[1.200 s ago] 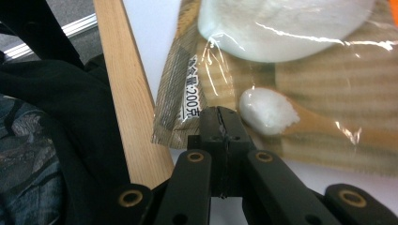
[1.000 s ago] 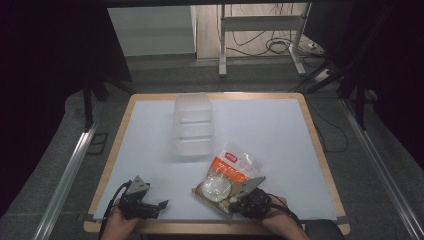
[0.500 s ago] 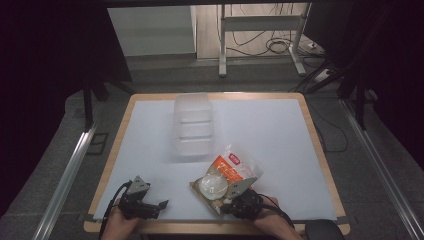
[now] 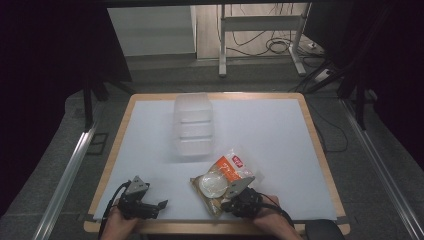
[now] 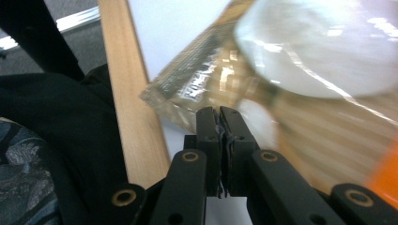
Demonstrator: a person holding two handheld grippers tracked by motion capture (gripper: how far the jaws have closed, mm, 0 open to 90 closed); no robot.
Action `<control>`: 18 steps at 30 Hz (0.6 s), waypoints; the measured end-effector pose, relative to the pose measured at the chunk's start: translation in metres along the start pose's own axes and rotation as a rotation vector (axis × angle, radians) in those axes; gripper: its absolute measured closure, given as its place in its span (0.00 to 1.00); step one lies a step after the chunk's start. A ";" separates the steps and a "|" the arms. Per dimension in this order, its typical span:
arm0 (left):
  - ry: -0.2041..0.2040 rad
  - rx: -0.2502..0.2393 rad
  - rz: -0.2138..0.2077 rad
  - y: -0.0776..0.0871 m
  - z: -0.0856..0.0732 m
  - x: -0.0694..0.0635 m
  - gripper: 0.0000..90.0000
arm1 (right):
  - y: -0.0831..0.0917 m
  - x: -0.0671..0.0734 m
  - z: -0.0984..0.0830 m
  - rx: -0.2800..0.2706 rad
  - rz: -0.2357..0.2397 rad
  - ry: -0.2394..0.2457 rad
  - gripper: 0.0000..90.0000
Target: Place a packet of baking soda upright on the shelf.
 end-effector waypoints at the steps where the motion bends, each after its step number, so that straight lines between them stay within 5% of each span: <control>1: -0.002 -0.001 0.000 0.000 0.000 0.000 0.08 | 0.003 -0.002 0.000 -0.009 -0.004 -0.010 0.95; 8: 0.001 -0.002 0.001 0.000 0.000 -0.001 0.08 | 0.039 -0.030 -0.012 -0.056 -0.125 -0.077 0.88; 18: 0.002 0.000 0.004 -0.001 0.000 -0.001 0.08 | 0.070 -0.055 -0.019 -0.106 -0.226 -0.147 0.77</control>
Point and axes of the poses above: each handheld gripper's, and its own axes: y roughly backward along the jaws, z roughly out of its top, x roughly to its left, the point moved 4 cm from there along -y, roughly forward along the jaws
